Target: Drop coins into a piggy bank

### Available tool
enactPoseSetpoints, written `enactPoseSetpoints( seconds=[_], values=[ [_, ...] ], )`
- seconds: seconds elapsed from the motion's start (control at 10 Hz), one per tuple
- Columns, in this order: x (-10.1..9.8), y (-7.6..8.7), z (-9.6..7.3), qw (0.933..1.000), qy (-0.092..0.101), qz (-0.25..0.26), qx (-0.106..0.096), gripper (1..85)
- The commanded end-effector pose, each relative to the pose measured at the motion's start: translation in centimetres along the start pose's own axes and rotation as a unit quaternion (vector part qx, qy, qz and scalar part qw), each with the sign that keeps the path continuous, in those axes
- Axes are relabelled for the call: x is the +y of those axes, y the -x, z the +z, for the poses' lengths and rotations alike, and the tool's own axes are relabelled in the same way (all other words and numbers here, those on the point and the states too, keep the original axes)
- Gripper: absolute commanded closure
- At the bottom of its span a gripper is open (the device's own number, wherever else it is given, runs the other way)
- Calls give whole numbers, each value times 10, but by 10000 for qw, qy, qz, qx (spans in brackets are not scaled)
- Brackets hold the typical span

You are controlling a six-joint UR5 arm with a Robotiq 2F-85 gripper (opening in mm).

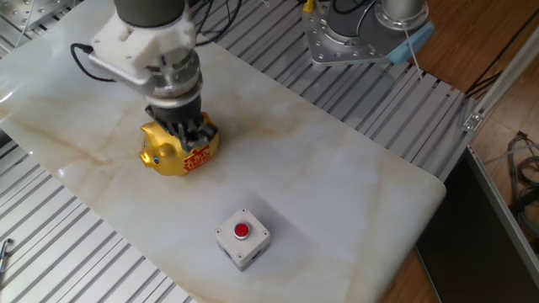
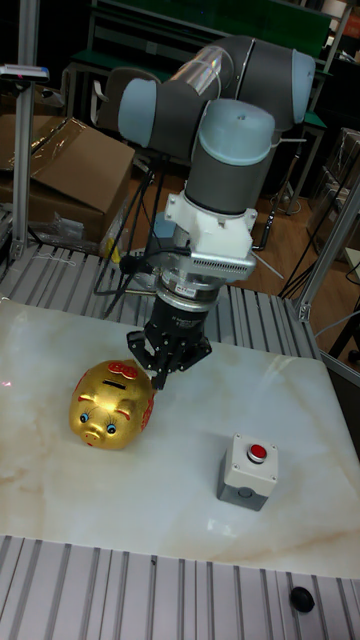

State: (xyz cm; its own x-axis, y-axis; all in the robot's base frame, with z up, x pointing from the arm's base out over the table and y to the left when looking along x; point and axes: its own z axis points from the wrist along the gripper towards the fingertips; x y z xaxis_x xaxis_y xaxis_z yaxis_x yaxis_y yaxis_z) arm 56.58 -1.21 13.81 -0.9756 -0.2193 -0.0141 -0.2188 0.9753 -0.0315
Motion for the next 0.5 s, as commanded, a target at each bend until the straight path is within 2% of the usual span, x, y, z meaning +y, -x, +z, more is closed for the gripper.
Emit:
enactPoseSetpoints(
  seconds=[0.0, 0.2, 0.4],
  values=[
    [-24, -17, -15, 9942, -327, -1014, 157, 847],
    [-34, -15, -17, 9849, -472, -1658, 147, 847],
    [-34, -17, -20, 9758, -489, -2126, 159, 847]
  ],
)
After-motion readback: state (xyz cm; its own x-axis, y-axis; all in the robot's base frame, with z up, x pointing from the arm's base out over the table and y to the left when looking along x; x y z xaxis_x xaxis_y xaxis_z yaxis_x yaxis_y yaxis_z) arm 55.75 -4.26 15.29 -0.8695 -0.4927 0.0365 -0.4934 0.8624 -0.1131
